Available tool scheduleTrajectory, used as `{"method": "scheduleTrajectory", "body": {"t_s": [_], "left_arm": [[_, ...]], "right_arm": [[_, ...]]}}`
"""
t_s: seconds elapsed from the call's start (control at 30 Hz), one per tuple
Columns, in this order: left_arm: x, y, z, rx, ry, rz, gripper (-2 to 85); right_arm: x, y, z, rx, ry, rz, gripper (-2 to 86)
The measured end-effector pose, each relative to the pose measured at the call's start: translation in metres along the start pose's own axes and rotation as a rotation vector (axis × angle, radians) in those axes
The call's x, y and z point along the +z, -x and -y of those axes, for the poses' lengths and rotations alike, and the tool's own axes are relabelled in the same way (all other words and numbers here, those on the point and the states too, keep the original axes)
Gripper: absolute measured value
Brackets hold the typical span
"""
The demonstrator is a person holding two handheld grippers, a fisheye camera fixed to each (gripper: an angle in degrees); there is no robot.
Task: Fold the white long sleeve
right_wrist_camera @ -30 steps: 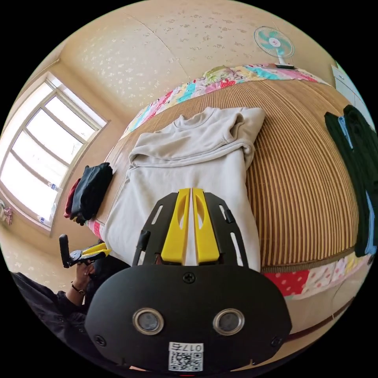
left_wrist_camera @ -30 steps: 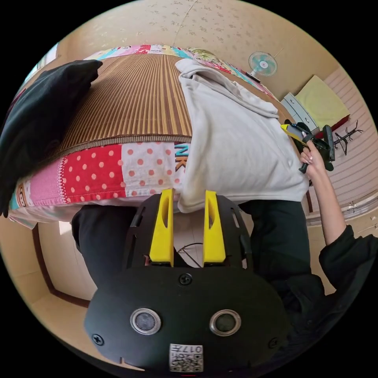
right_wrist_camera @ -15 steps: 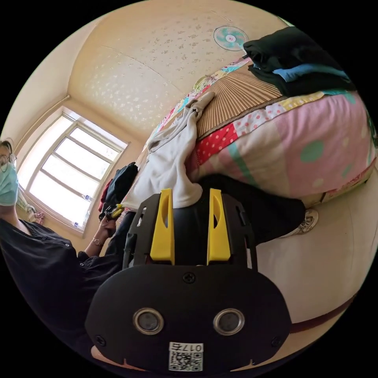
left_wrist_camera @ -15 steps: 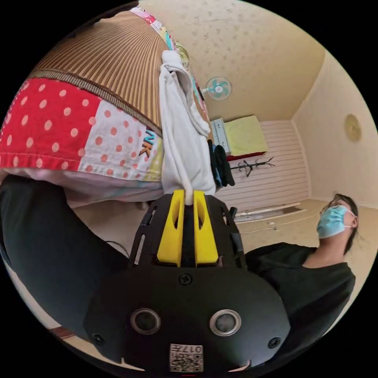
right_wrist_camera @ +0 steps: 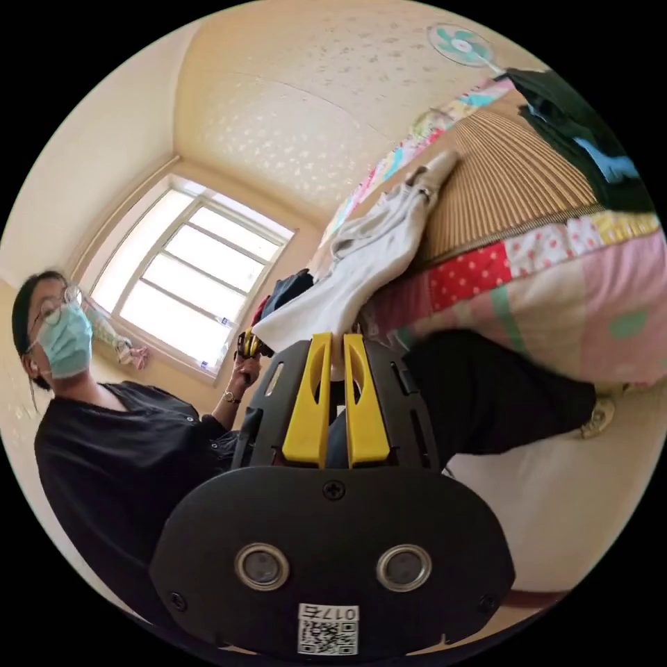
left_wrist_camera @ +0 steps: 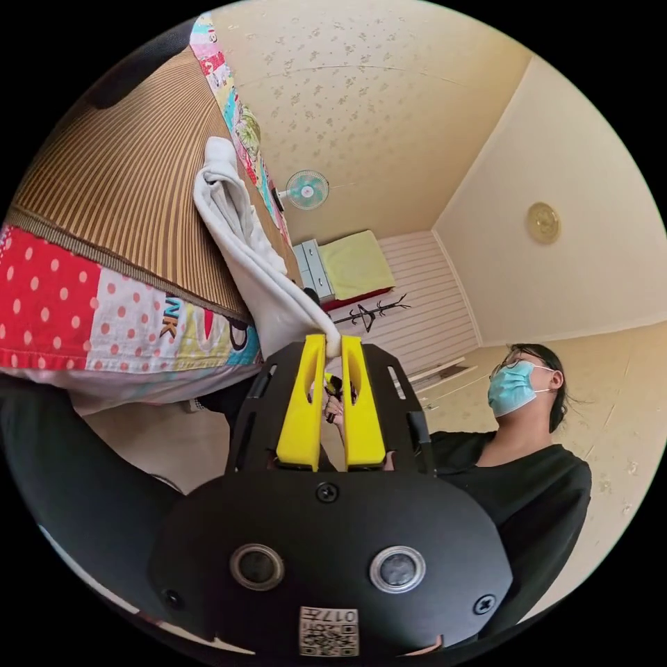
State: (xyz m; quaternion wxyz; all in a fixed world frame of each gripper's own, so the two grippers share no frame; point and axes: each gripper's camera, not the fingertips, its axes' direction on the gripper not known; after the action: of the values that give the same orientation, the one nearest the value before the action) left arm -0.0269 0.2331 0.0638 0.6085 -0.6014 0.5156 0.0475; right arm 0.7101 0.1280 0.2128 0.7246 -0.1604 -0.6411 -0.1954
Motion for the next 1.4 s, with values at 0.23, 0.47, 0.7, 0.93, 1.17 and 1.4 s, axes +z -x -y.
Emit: {"method": "scheduleTrajectory", "body": {"t_s": [0.23, 0.47, 0.7, 0.93, 1.17, 1.4], "left_arm": [[-0.004, 0.008, -0.017, -0.087, 0.085, 0.207, 4.7], [-0.018, 0.007, -0.025, -0.114, 0.064, 0.202, 4.8], [-0.024, 0.003, -0.024, -0.117, 0.047, 0.136, 4.7], [-0.044, -0.043, -0.025, 0.081, 0.056, -0.105, 4.7], [-0.049, -0.044, -0.041, 0.112, 0.015, -0.279, 4.6], [-0.028, -0.013, -0.017, -0.010, -0.234, -0.204, 4.5]], "right_arm": [[-0.014, -0.029, -0.031, 0.323, 0.062, -0.394, 11.2], [-0.022, -0.029, -0.059, 0.306, -0.078, -0.046, 13.2], [-0.033, 0.003, -0.043, 0.195, 0.012, -0.060, 4.2], [-0.129, 0.048, -0.048, -0.036, -0.276, 0.306, 3.1], [-0.155, 0.038, -0.061, -0.094, -0.460, 0.524, 2.8], [-0.115, -0.007, -0.021, 0.092, -0.572, 0.506, 2.7]]}}
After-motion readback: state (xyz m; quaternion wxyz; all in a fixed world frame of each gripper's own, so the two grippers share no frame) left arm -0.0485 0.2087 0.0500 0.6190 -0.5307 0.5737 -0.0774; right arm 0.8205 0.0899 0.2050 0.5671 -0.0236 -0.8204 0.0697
